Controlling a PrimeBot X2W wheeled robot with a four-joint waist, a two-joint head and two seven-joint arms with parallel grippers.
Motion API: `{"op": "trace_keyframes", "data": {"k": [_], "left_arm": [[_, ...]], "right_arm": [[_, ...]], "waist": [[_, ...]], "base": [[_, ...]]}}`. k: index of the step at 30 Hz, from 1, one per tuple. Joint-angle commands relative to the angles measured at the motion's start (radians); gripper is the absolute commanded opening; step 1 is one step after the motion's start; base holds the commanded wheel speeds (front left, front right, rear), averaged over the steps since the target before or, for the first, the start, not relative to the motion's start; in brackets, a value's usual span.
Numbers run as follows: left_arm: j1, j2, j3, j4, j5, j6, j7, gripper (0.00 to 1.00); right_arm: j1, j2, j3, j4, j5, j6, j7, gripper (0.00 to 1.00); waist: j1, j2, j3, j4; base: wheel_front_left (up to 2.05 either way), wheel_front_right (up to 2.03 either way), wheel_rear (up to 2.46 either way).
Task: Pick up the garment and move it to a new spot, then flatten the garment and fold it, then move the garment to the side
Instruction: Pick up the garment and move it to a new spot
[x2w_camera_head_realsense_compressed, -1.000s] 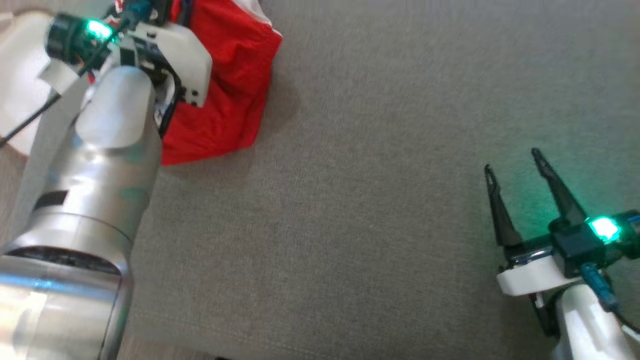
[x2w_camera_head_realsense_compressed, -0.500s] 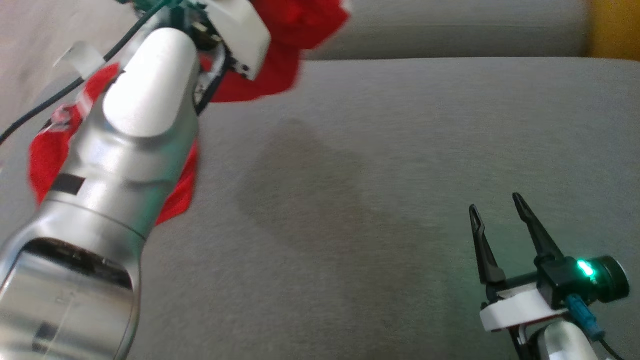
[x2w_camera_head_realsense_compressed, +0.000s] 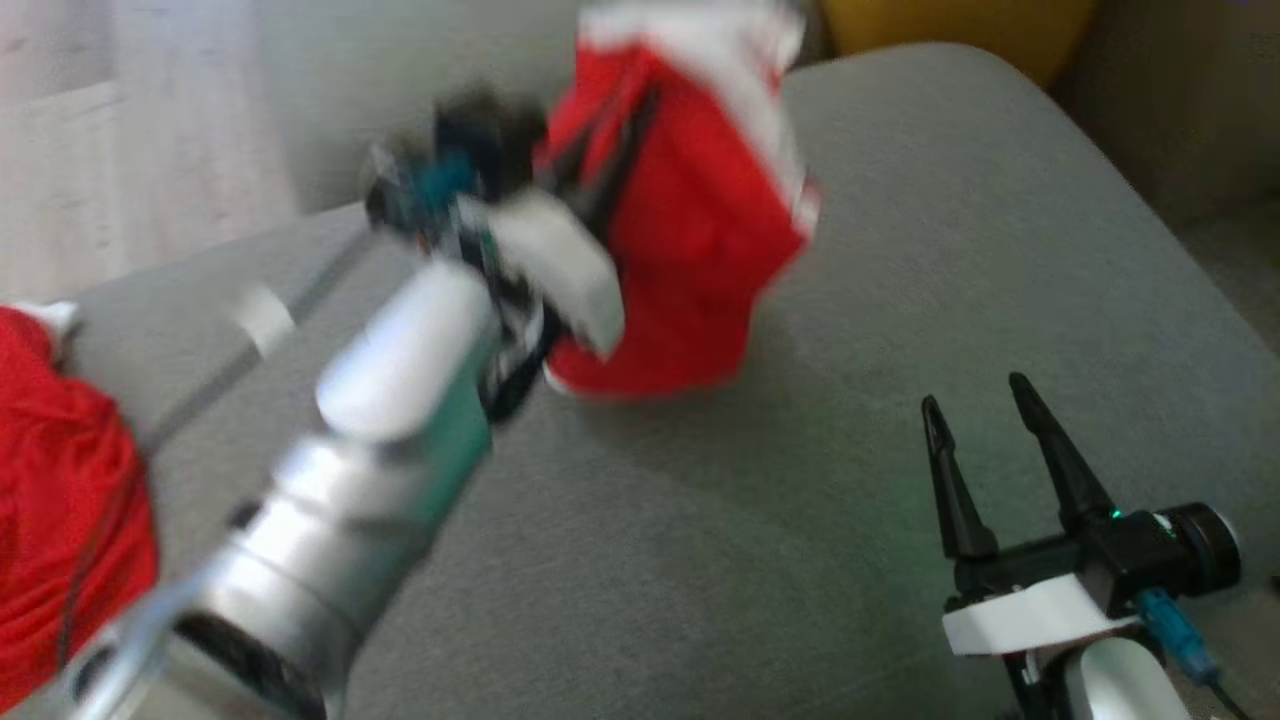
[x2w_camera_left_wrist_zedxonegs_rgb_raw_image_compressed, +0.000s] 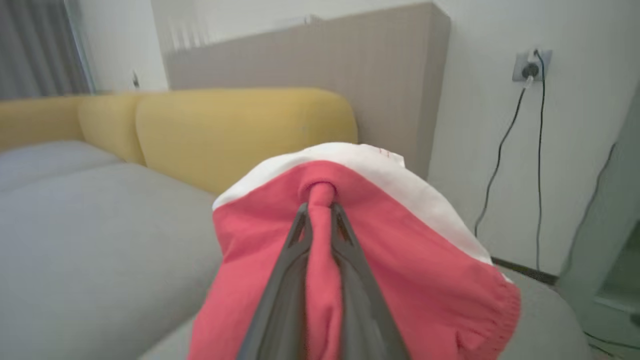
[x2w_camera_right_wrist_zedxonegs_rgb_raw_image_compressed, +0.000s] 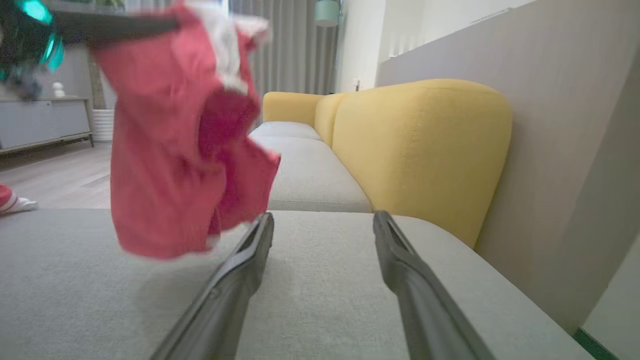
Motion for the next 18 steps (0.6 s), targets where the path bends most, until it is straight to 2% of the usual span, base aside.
{"op": "trace_keyframes", "data": {"k": [1, 4, 6, 8, 9, 10, 13, 18], "left_arm": [[0.017, 0.04, 0.015, 0.02, -0.013, 0.002, -0.027, 0.0], [0.101, 0.058, 0.008, 0.113, -0.011, 0.005, -0.115, 0.0], [0.129, 0.057, 0.013, 0.141, -0.014, 0.008, -0.137, 0.0], [0.178, 0.058, 0.035, 0.184, -0.014, 0.032, -0.169, 0.0], [0.202, 0.058, 0.048, 0.2, -0.013, 0.05, -0.175, 0.68], [0.225, 0.055, 0.066, 0.208, -0.013, 0.067, -0.178, 1.0], [0.295, 0.057, 0.16, 0.117, 0.023, 0.125, -0.18, 1.0], [0.493, 0.046, 0.312, -0.15, 0.194, 0.219, -0.18, 1.0]], "right_arm": [[-0.06, -0.002, 0.024, -0.043, 0.016, 0.007, -0.003, 1.0], [-0.074, -0.002, 0.016, -0.05, 0.027, 0.007, -0.003, 1.0], [-0.076, -0.002, 0.013, -0.05, 0.028, 0.007, -0.003, 1.0], [-0.077, -0.002, 0.009, -0.045, 0.028, 0.007, -0.003, 1.0], [-0.075, -0.002, 0.007, -0.043, 0.027, 0.007, -0.003, 1.0], [-0.071, -0.002, 0.004, -0.04, 0.026, 0.007, -0.003, 1.0], [-0.051, -0.002, -0.017, -0.038, 0.022, 0.007, -0.003, 1.0], [0.0, -0.002, -0.062, -0.037, 0.008, 0.007, -0.003, 1.0]], "waist": [[0.0002, -0.0001, 0.056, -0.039], [0.0002, -0.0001, 0.083, -0.037], [0.0002, -0.0001, 0.088, -0.032], [0.0002, -0.0001, 0.09, -0.019], [0.0002, -0.0001, 0.087, -0.01], [0.0002, -0.0001, 0.081, 0.001], [0.0002, -0.0001, 0.063, 0.05], [0.0002, -0.0001, 0.02, 0.159]], "base": [[0.0, 0.0, 0.0], [0.0, 0.0, 0.0], [0.0, 0.0, 0.0], [0.0, 0.0, 0.0], [0.0, 0.0, 0.0], [0.0, 0.0, 0.0], [0.0, 0.0, 0.0], [0.0, 0.0, 0.0]]}}
